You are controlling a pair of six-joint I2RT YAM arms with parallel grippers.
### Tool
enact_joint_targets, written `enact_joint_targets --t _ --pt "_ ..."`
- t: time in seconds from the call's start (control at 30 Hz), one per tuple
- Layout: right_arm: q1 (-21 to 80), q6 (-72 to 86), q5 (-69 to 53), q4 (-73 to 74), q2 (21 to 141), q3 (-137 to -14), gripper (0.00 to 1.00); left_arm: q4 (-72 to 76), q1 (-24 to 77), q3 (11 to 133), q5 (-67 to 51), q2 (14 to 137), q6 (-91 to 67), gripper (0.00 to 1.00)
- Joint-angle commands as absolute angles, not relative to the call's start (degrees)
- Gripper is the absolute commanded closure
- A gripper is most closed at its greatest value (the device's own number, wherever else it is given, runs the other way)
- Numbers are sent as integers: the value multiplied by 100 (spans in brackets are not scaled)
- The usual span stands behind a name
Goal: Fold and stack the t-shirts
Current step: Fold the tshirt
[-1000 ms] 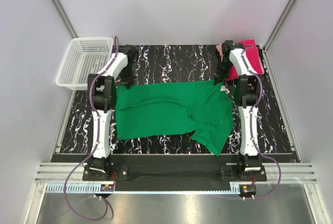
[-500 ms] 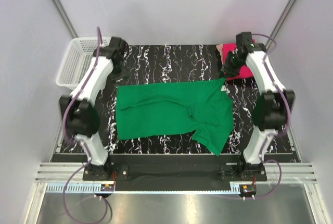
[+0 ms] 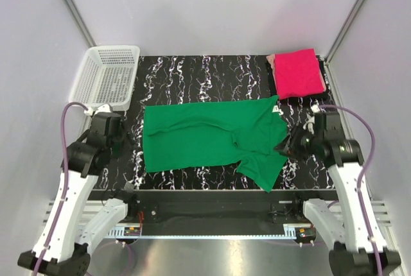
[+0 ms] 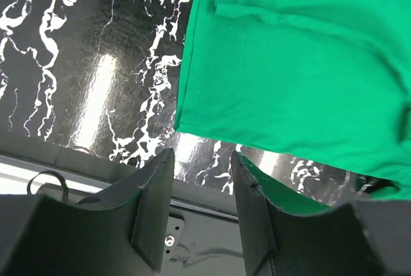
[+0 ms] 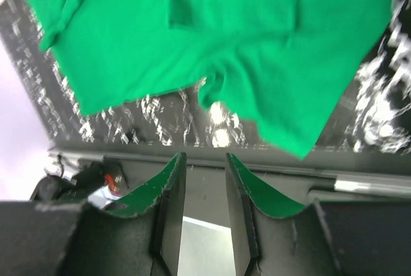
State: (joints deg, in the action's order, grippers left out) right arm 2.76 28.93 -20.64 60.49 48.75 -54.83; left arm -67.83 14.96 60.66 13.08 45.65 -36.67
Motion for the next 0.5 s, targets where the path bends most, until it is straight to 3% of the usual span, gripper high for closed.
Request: enact_joint_targets --t 0.0,0.47 --pt "264 3366 -2566 6275 4202 -5248 62 -7047 1512 6222 1204 4368 -3797 55" --pt "264 3797 -2918 7286 3489 -5123 65 -7101 1521 5766 825 4219 -3436 57"
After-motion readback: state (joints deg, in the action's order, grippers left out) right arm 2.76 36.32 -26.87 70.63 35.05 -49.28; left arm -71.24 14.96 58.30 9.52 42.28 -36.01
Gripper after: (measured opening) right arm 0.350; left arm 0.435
